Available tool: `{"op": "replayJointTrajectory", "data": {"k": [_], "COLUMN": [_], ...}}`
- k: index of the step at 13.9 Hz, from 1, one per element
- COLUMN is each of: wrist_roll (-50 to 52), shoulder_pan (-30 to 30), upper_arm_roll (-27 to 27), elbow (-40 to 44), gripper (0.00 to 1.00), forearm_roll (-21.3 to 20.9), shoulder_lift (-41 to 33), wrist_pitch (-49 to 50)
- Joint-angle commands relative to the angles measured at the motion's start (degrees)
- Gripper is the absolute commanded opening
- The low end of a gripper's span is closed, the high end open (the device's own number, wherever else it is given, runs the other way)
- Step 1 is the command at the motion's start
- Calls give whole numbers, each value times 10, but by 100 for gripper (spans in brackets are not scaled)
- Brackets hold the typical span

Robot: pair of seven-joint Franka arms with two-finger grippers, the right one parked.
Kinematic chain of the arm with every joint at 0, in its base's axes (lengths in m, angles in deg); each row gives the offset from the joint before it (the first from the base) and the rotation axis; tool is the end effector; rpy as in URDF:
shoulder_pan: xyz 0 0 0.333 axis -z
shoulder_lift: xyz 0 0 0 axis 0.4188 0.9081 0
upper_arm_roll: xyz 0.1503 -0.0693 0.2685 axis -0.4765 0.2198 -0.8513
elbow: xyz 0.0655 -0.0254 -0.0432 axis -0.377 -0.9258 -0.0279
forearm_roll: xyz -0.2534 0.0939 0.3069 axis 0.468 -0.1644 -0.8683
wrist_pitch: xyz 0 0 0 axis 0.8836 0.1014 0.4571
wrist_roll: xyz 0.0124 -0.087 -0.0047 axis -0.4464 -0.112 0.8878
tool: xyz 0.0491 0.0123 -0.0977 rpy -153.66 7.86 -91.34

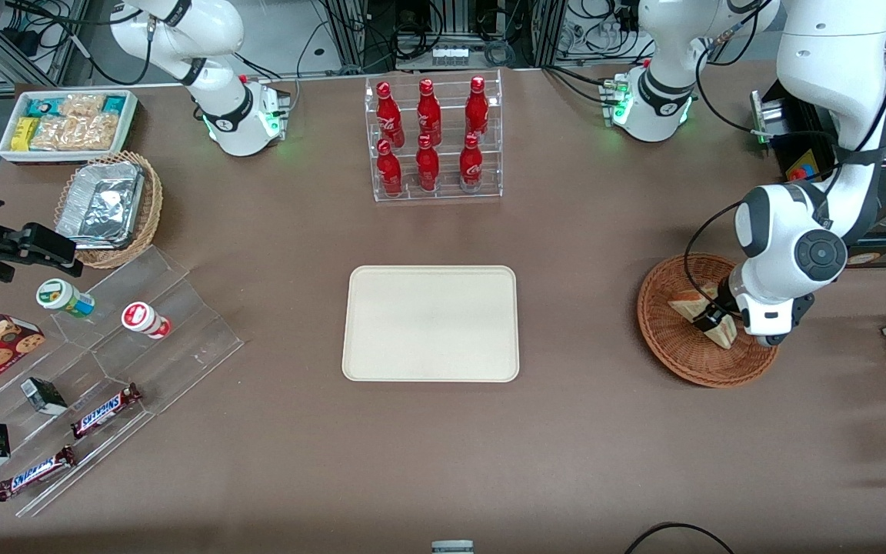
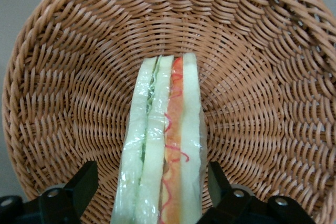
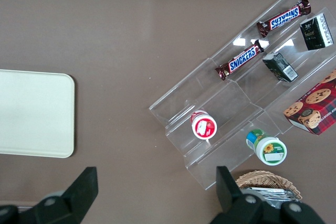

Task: Place sandwich from basket to tray
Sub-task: 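Close the left gripper on the wrapped sandwich wedge, then lift the sandwich and carry it with the left gripper toward the tray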

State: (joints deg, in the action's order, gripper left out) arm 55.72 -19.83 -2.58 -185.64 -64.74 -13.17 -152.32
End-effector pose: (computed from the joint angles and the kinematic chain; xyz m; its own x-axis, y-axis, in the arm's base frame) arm 0.5613 0.0077 0.2185 0.7038 0.7086 -0.0506 0.7016 -0.7045 -0.1071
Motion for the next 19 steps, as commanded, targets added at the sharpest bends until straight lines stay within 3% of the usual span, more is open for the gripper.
{"op": "replayJointTrajectory", "data": {"k": [1,3,6,13,17,19], "wrist_roll": [9,10,21,35,21,1], "shoulder_pan": [5,9,10,82,176,219], "upper_arm_roll": [1,1,1,4,5,9], "elbow": [-4,-4,4,105,152,202], "gripper": [69,45,32,31,29,29], "forearm_roll": [2,1,1,-7,-7,-4], "shoulder_lift": [2,3,-8,-66,-47,0], "wrist_pitch": [-9,-8,8,186,210,210]}}
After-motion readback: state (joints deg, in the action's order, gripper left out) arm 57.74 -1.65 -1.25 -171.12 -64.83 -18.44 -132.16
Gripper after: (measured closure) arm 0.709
